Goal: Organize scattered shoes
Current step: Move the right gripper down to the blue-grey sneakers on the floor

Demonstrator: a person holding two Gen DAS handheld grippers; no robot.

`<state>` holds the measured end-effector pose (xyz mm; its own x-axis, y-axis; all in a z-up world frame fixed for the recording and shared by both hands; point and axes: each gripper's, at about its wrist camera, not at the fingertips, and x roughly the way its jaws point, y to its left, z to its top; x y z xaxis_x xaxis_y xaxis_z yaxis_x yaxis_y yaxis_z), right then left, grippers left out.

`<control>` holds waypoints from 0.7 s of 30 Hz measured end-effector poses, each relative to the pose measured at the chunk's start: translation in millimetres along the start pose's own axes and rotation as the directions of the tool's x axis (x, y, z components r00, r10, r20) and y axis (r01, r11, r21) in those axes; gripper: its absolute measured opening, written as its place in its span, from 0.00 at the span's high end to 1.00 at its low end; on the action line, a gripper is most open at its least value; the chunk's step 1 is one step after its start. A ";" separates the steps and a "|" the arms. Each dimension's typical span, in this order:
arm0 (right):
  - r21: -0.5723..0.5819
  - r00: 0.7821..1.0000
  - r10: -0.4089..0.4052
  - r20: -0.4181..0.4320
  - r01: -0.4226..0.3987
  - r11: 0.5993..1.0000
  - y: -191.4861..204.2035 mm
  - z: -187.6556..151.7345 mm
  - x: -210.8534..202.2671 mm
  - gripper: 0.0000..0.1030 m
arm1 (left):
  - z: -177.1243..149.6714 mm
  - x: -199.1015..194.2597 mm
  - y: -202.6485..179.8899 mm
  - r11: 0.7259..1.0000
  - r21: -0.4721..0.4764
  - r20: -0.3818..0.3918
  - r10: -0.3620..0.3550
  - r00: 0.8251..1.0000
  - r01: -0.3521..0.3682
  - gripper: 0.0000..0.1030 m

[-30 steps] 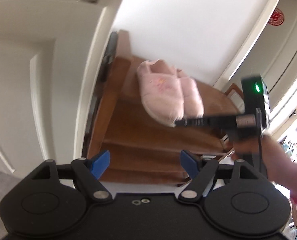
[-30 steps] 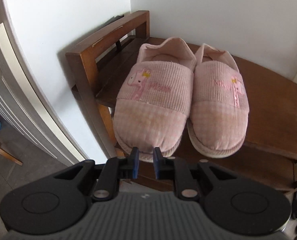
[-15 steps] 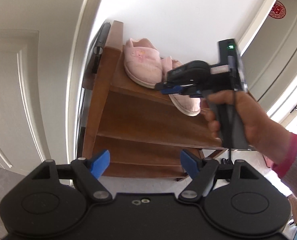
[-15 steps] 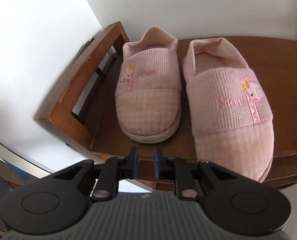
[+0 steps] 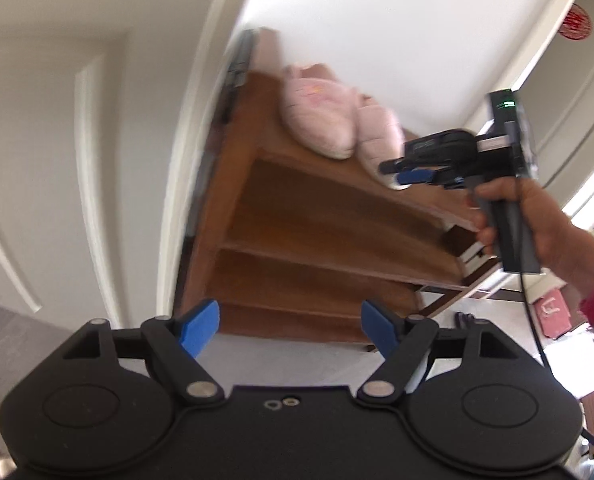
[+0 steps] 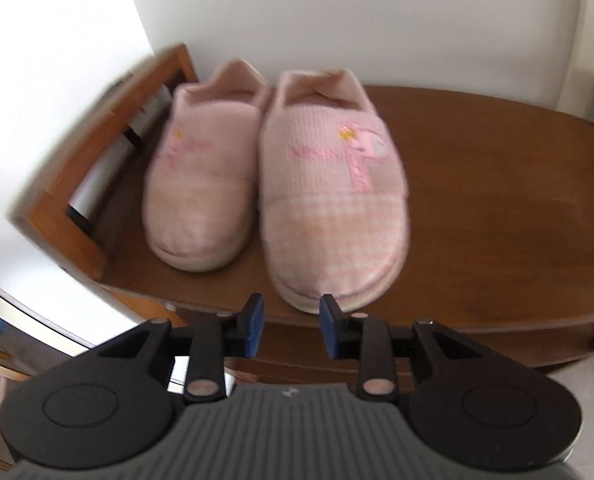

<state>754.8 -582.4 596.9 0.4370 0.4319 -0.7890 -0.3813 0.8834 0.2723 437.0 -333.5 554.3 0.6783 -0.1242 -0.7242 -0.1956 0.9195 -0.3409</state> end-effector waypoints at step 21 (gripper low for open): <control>-0.153 0.855 0.094 -0.510 -0.197 0.968 164.8 -460.9 227.2 0.44 | -177.4 2.4 187.6 0.918 -0.263 -0.130 0.270 0.954 -0.296 0.24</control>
<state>415.9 -422.5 208.7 -0.0780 0.3592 -0.9300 -0.5798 0.7425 0.3354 276.3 -227.5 382.3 0.5022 0.0812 -0.8609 -0.5666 0.7830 -0.2567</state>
